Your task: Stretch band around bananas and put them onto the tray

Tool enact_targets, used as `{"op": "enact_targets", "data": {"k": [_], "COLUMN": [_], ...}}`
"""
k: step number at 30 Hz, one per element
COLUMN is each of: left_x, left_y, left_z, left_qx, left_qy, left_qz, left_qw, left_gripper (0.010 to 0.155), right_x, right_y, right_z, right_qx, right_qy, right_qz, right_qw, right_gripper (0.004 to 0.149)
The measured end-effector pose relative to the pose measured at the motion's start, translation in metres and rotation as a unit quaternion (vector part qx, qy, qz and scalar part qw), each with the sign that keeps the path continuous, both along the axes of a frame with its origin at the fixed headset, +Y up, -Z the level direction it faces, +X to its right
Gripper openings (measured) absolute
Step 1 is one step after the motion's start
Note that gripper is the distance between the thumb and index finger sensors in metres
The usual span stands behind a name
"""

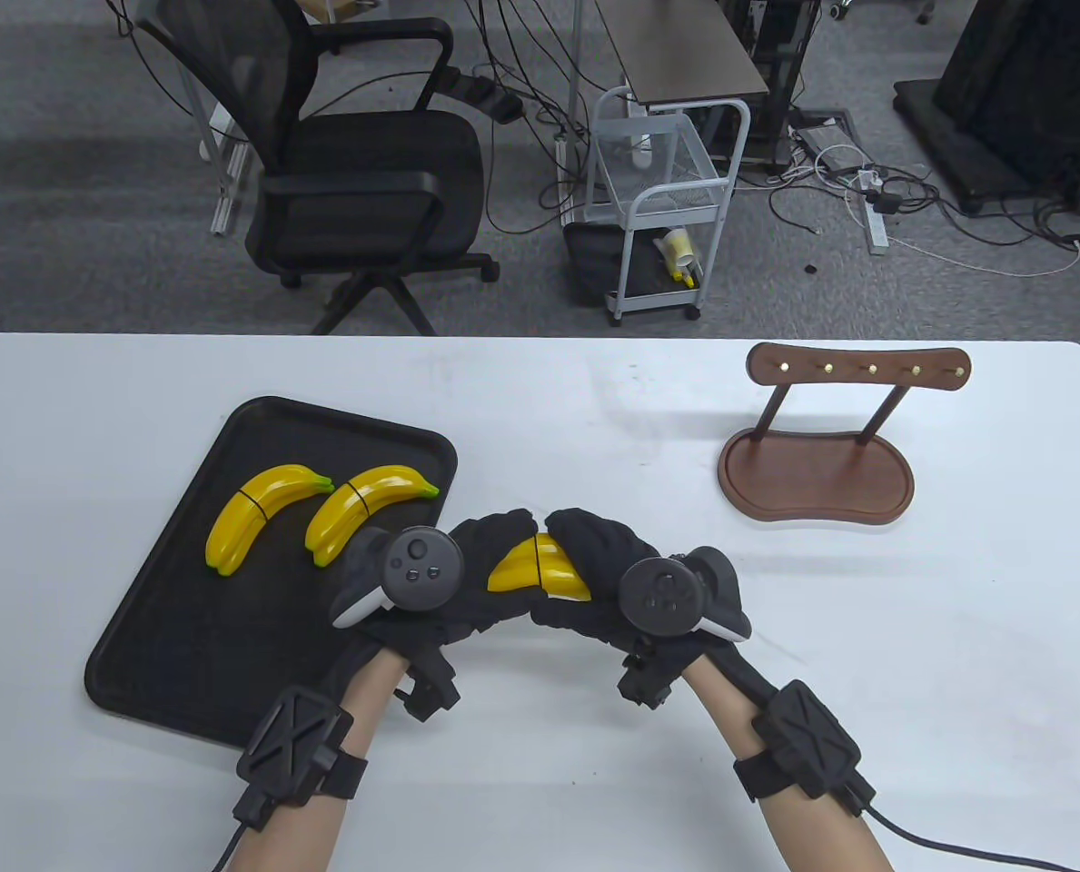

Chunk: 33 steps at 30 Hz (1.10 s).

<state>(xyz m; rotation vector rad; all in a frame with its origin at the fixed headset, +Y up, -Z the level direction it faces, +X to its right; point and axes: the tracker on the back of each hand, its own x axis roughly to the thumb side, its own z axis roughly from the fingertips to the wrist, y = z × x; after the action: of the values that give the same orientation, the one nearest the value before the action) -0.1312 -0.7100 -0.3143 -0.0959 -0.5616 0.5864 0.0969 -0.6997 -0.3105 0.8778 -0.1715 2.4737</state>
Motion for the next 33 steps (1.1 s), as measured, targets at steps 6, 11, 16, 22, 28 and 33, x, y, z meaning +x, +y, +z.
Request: {"op": "enact_targets", "data": {"k": [6, 11, 16, 22, 28, 33], "left_x": [0.000, -0.001, -0.005, -0.011, -0.014, -0.015], "left_y": [-0.004, -0.008, -0.006, -0.005, -0.008, -0.014], "left_z": [-0.002, -0.003, -0.004, -0.006, -0.009, -0.012], "left_qx": [-0.006, -0.012, -0.019, -0.042, -0.095, -0.144], "left_qy": [-0.002, 0.001, 0.004, 0.013, 0.015, 0.010], "left_qz": [-0.005, -0.006, 0.012, 0.039, 0.082, 0.113], "left_qw": [1.000, 1.000, 1.000, 0.998, 0.992, 0.983], "left_gripper": [0.084, 0.084, 0.083, 0.083, 0.082, 0.082], "right_x": [0.005, 0.007, 0.005, 0.003, 0.001, -0.001], "right_y": [-0.006, -0.012, -0.009, -0.002, 0.003, 0.004], "right_z": [-0.005, -0.008, -0.005, -0.001, 0.003, 0.006], "right_qx": [-0.020, -0.033, -0.014, 0.024, 0.071, 0.099], "right_qy": [0.013, 0.012, 0.006, -0.010, -0.022, -0.032], "right_qz": [-0.007, -0.010, 0.002, 0.010, 0.023, 0.034], "right_qw": [1.000, 0.999, 1.000, 1.000, 0.997, 0.994], "right_gripper": [0.087, 0.085, 0.084, 0.083, 0.078, 0.076]}}
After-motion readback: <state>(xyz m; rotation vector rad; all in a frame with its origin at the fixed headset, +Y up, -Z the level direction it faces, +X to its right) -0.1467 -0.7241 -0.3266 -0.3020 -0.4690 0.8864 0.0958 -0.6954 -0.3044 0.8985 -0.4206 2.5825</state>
